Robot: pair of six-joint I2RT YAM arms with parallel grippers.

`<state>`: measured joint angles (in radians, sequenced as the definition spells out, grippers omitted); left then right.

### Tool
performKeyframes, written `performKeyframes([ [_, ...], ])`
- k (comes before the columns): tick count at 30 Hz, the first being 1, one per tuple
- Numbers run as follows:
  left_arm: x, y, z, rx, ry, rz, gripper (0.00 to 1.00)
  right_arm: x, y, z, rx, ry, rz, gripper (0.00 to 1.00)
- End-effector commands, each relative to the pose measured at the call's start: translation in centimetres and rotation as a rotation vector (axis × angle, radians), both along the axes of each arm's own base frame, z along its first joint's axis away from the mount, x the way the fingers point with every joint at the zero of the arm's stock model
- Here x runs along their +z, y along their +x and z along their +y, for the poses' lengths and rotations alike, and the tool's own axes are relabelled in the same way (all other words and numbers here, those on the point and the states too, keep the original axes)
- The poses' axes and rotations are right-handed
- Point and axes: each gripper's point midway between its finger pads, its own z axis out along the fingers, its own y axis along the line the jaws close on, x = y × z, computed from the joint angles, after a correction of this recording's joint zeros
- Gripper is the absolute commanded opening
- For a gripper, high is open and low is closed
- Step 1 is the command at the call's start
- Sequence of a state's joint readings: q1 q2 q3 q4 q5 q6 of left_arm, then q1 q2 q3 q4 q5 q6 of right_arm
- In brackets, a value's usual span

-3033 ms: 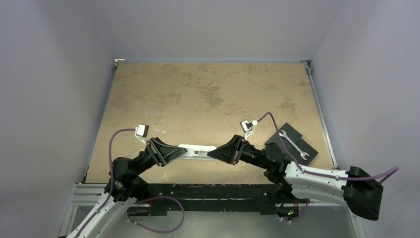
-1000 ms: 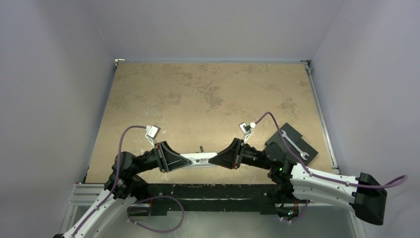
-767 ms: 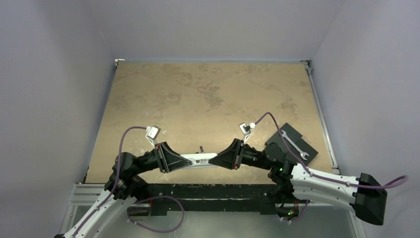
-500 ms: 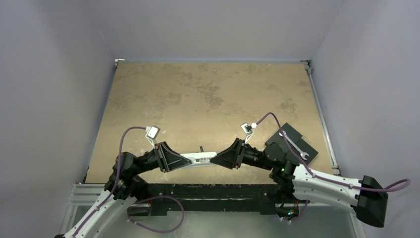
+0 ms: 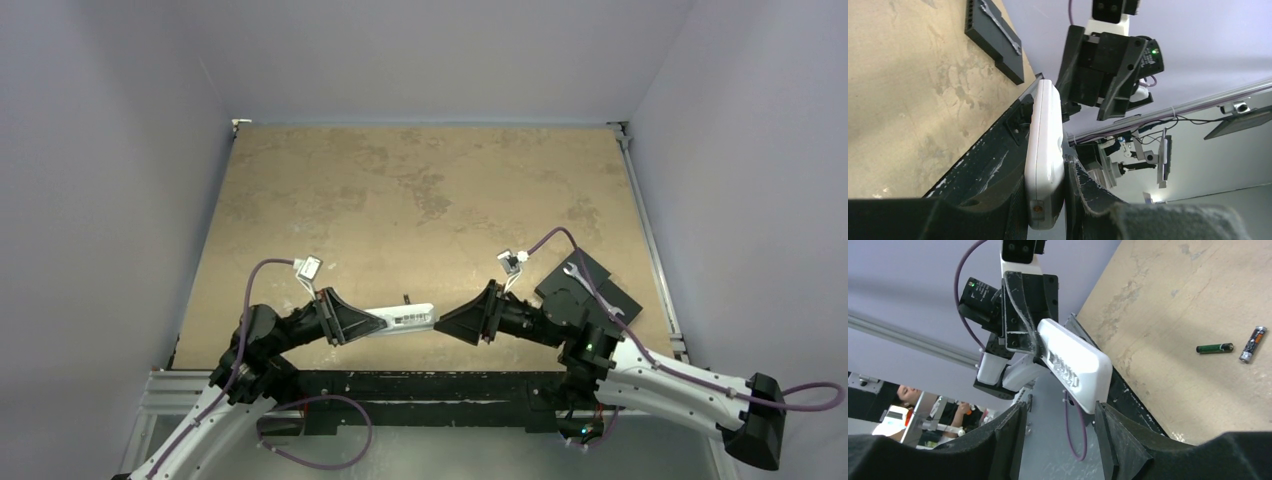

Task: Load the batteries into the remote control
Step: Remove the battery cover from the remote control.

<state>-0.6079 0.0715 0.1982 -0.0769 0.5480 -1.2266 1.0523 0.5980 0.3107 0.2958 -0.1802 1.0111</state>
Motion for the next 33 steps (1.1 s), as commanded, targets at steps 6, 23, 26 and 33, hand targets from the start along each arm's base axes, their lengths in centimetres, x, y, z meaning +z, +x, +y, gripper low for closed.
performKeyframes([
  [6, 0.0, 0.7, 0.3, 0.045, 0.003, -0.023, 0.0, 1.7, 0.9, -1.2, -0.063, -0.071, -0.068, 0.61],
  [23, -0.5, 0.8, -0.1, 0.027, -0.058, -0.003, 0.0, 3.2, 0.5, 0.4, 0.005, -0.035, -0.08, 0.62],
  [26, -0.5, 0.8, -0.2, 0.022, -0.065, 0.001, 0.0, 3.3, 0.5, 0.8, 0.013, -0.028, -0.078, 0.62],
  [33, -0.4, 0.6, -0.1, 0.016, -0.082, 0.002, 0.0, 4.3, 0.3, 1.3, 0.036, -0.004, -0.09, 0.62],
])
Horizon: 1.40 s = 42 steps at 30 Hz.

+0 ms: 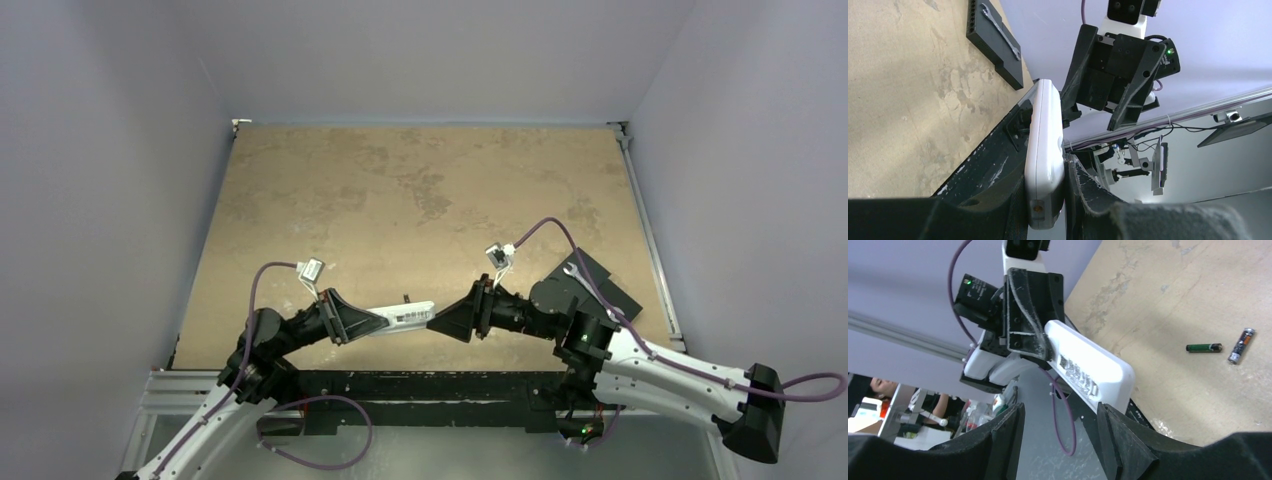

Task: Load the batteries into the remote control
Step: Remove the battery cover from the remote control.

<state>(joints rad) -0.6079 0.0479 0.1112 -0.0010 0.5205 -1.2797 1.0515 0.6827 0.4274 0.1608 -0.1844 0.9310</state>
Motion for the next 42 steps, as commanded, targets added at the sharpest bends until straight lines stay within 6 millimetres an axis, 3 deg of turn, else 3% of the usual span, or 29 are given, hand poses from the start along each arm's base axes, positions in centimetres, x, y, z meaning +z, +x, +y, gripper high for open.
performKeyframes([
  [1, 1.2, -0.2, 0.1, -0.007, -0.051, -0.037, 0.0, 4.5, -0.4, 0.5, 0.037, 0.115, -0.064, 0.62],
  [27, 0.8, -0.5, 0.1, -0.016, -0.033, -0.031, 0.0, 3.9, 0.2, 1.5, 0.034, 0.106, -0.051, 0.62],
  [42, 1.0, -0.4, 0.0, -0.022, -0.037, -0.035, 0.0, 1.7, 1.0, 1.8, 0.007, 0.015, -0.026, 0.62],
])
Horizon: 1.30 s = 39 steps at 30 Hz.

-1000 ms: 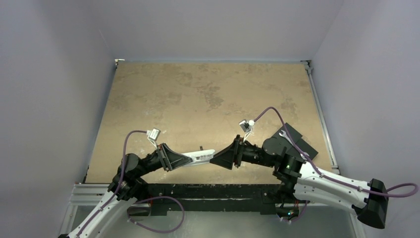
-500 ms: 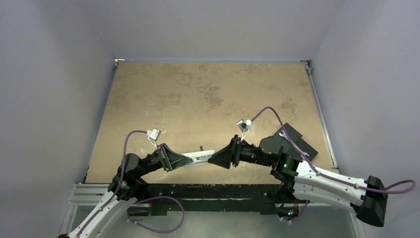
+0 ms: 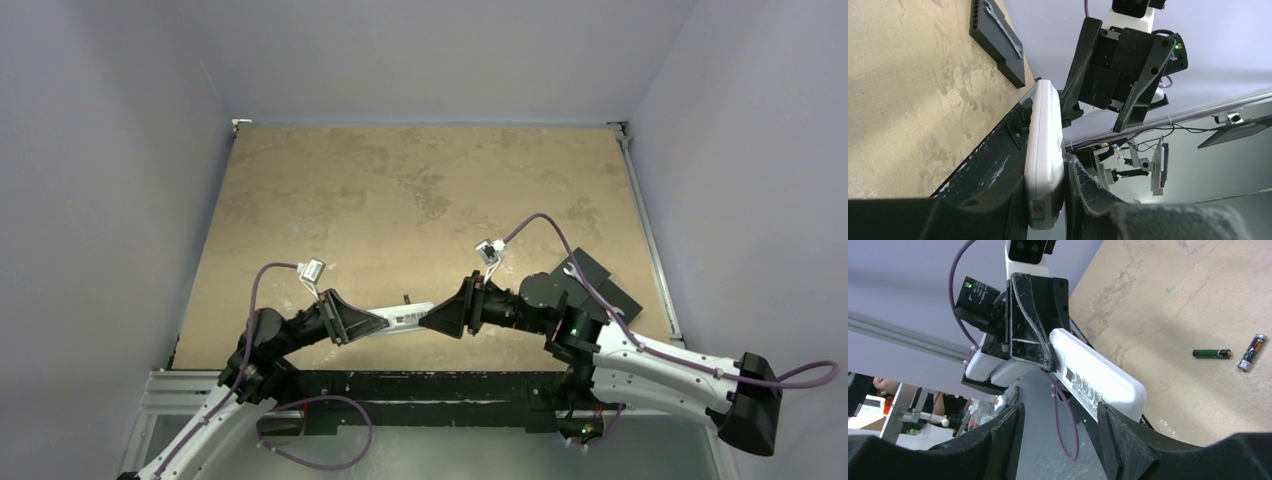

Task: Load the batteries into the remote control
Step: Remove the battery cover from the remote control.

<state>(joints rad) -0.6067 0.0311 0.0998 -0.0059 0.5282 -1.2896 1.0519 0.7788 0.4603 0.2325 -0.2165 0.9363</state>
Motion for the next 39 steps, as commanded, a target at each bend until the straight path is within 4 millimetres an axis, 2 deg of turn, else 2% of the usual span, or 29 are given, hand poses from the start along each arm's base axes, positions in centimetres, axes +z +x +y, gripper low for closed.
performKeyframes([
  [1, 1.3, -0.2, -0.1, -0.016, -0.033, -0.044, 0.0, 1.1, 0.8, 0.3, -0.028, -0.003, -0.029, 0.62],
  [11, 1.5, -0.1, -0.3, -0.026, -0.038, -0.047, 0.0, 0.0, 1.2, 0.3, -0.054, -0.064, -0.033, 0.62],
  [20, 1.8, -0.2, -0.3, -0.033, -0.047, -0.054, 0.0, -0.7, 0.6, 1.3, -0.027, -0.087, -0.028, 0.63],
  [30, 1.9, -0.4, -0.4, -0.044, -0.056, -0.057, 0.0, -0.1, -0.3, 2.2, 0.027, -0.046, -0.029, 0.63],
  [39, 0.7, 0.1, -0.5, -0.033, -0.005, -0.028, 0.0, 1.0, -1.3, 2.6, 0.08, 0.023, -0.03, 0.63],
])
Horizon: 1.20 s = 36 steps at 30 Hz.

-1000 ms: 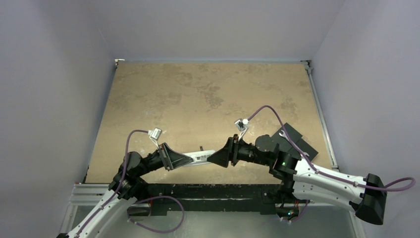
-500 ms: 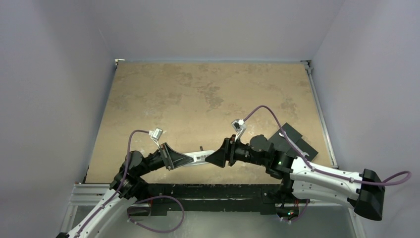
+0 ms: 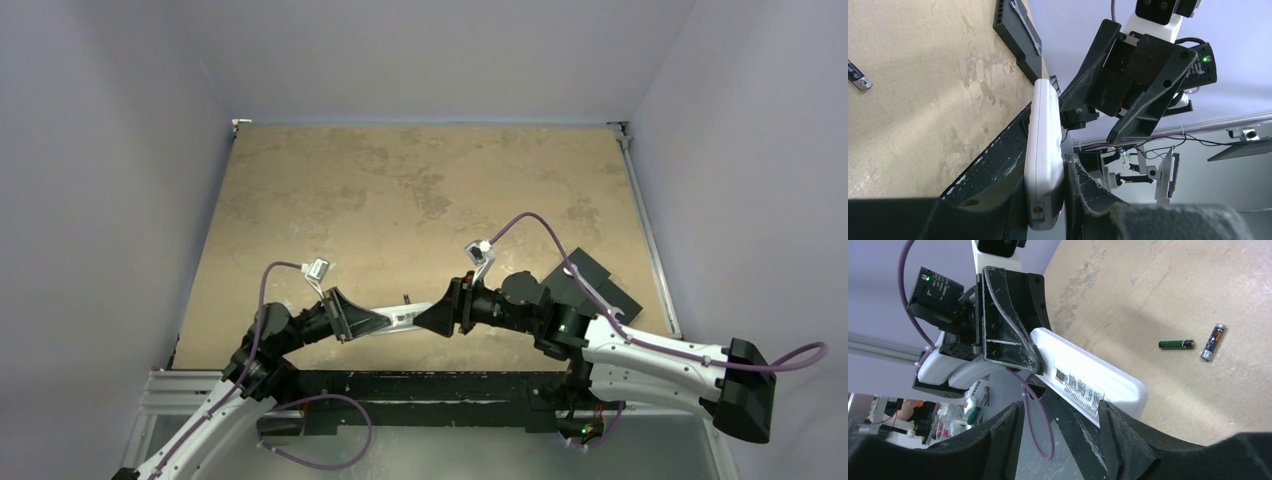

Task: Load the batteries into the remote control
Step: Remove the battery cover from the remote control.

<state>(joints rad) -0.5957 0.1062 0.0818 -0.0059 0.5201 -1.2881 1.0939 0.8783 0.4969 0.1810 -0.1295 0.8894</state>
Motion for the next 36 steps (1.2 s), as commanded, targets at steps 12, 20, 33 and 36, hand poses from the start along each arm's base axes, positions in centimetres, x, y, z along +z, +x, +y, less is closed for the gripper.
performKeyframes([
  [12, 1.3, -0.2, -0.4, -0.037, 0.0, -0.064, 0.0, 4.1, -2.3, 1.6, 0.13, 0.163, -0.029, 0.63],
  [20, 0.1, 0.1, -0.3, -0.018, 0.039, -0.034, 0.0, 4.0, -2.3, 1.4, 0.127, 0.167, -0.027, 0.63],
  [33, -0.7, 0.4, -0.3, -0.008, 0.059, -0.016, 0.0, 4.1, -2.4, 1.4, 0.128, 0.169, -0.026, 0.63],
  [36, -1.3, 0.3, -0.2, -0.006, 0.075, 0.01, 0.0, 3.9, -2.4, 1.4, 0.126, 0.166, -0.025, 0.63],
])
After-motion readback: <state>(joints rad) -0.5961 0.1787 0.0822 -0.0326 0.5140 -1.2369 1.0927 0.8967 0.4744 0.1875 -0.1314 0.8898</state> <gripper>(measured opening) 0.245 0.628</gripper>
